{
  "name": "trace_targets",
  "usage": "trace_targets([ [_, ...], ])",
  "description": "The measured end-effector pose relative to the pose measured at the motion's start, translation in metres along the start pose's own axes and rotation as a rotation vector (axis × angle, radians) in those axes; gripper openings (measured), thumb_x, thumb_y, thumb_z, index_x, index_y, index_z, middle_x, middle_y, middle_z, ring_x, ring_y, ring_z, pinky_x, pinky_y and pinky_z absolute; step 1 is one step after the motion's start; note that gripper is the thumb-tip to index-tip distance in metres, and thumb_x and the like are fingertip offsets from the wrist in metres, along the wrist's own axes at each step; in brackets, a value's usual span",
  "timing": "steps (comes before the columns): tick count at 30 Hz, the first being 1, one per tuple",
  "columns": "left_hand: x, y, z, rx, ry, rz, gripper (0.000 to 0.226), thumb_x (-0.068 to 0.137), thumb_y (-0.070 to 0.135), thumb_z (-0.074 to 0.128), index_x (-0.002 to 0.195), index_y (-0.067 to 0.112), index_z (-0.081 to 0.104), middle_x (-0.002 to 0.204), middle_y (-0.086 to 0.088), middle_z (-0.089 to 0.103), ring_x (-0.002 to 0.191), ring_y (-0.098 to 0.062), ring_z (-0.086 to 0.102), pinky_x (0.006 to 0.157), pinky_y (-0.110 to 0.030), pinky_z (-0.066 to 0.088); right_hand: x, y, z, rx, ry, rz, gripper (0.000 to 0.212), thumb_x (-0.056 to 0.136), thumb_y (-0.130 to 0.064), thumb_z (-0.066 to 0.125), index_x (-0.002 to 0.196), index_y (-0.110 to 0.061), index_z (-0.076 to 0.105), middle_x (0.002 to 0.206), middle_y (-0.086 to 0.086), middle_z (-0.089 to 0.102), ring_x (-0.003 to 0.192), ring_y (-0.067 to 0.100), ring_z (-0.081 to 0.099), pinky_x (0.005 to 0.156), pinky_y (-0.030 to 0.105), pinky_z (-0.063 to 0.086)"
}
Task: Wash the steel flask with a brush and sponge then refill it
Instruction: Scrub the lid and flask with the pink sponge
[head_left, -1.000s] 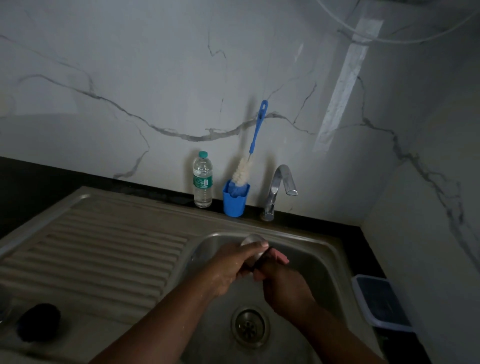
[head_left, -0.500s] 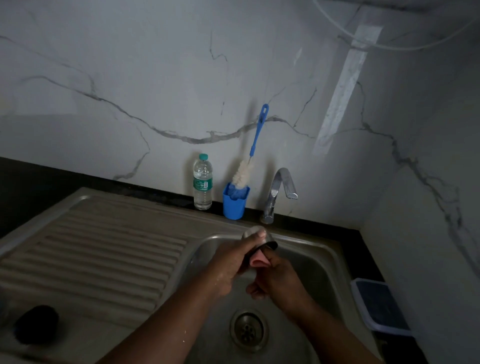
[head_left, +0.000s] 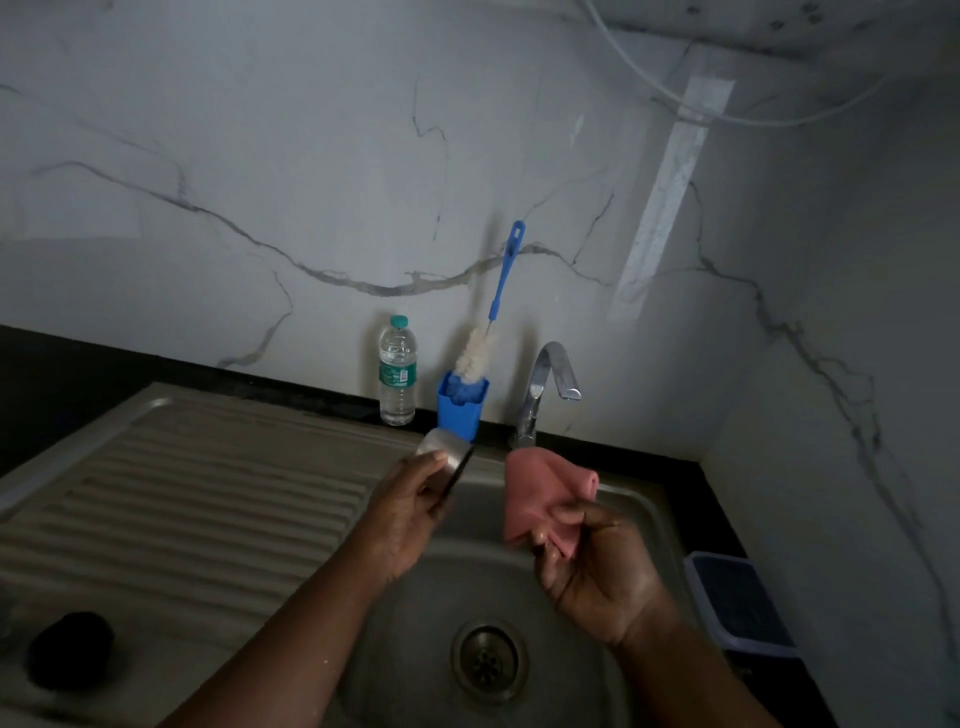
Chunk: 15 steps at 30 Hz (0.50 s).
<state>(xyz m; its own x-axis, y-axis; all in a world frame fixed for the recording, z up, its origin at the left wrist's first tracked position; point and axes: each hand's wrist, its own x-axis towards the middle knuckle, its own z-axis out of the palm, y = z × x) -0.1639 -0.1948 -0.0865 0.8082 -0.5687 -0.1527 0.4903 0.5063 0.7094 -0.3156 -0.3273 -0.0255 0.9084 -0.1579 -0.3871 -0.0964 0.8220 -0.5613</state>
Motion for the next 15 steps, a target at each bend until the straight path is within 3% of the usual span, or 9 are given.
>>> trace_targets([
  [2, -0.004, 0.0, -0.011, 0.285, 0.117, 0.054, 0.044, 0.067, 0.019, 0.084, 0.105, 0.015, 0.061, 0.1, -0.011, 0.071, 0.086, -0.019, 0.069, 0.081, -0.033, 0.054, -0.001, -0.001, -0.006, -0.106, 0.1, -0.081, 0.039, 0.082, -0.011, 0.061, 0.12, -0.007, 0.057, 0.088, 0.021, 0.068, 0.053, 0.022, 0.061, 0.039, 0.025, 0.052],
  [4, -0.01, -0.002, -0.023, 0.633, 0.209, 0.181, 0.049, 0.064, 0.02, 0.087, 0.103, 0.027, 0.059, 0.102, -0.004, 0.069, 0.091, -0.015, 0.067, 0.082, -0.03, 0.053, 0.001, 0.005, -0.007, -0.434, 0.227, -0.21, 0.032, 0.082, -0.017, 0.067, 0.114, -0.014, 0.062, 0.084, 0.015, 0.068, 0.053, 0.019, 0.058, 0.04, 0.025, 0.048],
  [6, -0.014, -0.004, -0.036, 0.979, 0.142, 0.362, 0.055, 0.062, 0.024, 0.09, 0.106, 0.031, 0.059, 0.105, 0.004, 0.065, 0.094, -0.009, 0.064, 0.084, -0.028, 0.053, 0.002, 0.015, -0.011, -0.939, 0.364, -0.394, 0.028, 0.087, -0.018, 0.066, 0.114, -0.023, 0.061, 0.085, 0.007, 0.067, 0.052, 0.011, 0.058, 0.05, 0.025, 0.05],
  [8, -0.018, -0.005, -0.047, 1.286, 0.037, 0.517, 0.066, 0.06, 0.044, 0.083, 0.119, 0.027, 0.059, 0.111, 0.007, 0.062, 0.1, -0.007, 0.061, 0.088, -0.027, 0.051, 0.005, 0.025, -0.021, -1.527, 0.359, -0.643, 0.047, 0.091, -0.019, 0.062, 0.13, -0.042, 0.046, 0.117, -0.007, 0.061, 0.071, 0.005, 0.063, 0.068, 0.019, 0.051],
  [9, -0.02, -0.003, -0.051, 1.4, 0.011, 0.562, 0.072, 0.059, 0.052, 0.077, 0.124, 0.027, 0.059, 0.114, 0.008, 0.062, 0.102, -0.007, 0.061, 0.089, -0.028, 0.05, 0.007, 0.029, -0.026, -1.756, 0.3, -0.689, 0.06, 0.094, -0.02, 0.058, 0.14, -0.048, 0.03, 0.13, -0.015, 0.048, 0.088, 0.007, 0.063, 0.077, 0.019, 0.05],
  [11, -0.025, -0.001, -0.055, 1.6, 0.01, 0.601, 0.076, 0.059, 0.06, 0.068, 0.128, 0.03, 0.057, 0.117, 0.01, 0.064, 0.104, -0.008, 0.061, 0.091, -0.035, 0.05, 0.007, 0.033, -0.029, -2.066, 0.223, -0.575, 0.072, 0.098, -0.023, 0.048, 0.142, -0.056, 0.002, 0.154, -0.012, 0.021, 0.11, 0.012, 0.058, 0.085, 0.021, 0.048],
  [13, -0.032, -0.001, -0.061, 1.731, 0.059, 0.593, 0.076, 0.06, 0.066, 0.064, 0.129, 0.035, 0.053, 0.12, 0.013, 0.064, 0.107, -0.008, 0.06, 0.094, -0.039, 0.048, 0.006, 0.035, -0.028, -2.236, 0.167, -0.449, 0.071, 0.099, -0.023, 0.042, 0.144, -0.055, -0.004, 0.161, -0.003, -0.005, 0.116, 0.014, 0.055, 0.085, 0.023, 0.05],
  [15, -0.042, -0.004, -0.065, 1.774, 0.146, 0.54, 0.08, 0.059, 0.072, 0.057, 0.13, 0.036, 0.052, 0.123, 0.013, 0.062, 0.112, -0.012, 0.058, 0.098, -0.038, 0.044, 0.005, 0.033, -0.03, -2.273, 0.094, -0.408, 0.071, 0.1, -0.02, 0.039, 0.146, -0.05, -0.005, 0.161, -0.002, -0.01, 0.123, 0.017, 0.05, 0.092, 0.028, 0.049],
])
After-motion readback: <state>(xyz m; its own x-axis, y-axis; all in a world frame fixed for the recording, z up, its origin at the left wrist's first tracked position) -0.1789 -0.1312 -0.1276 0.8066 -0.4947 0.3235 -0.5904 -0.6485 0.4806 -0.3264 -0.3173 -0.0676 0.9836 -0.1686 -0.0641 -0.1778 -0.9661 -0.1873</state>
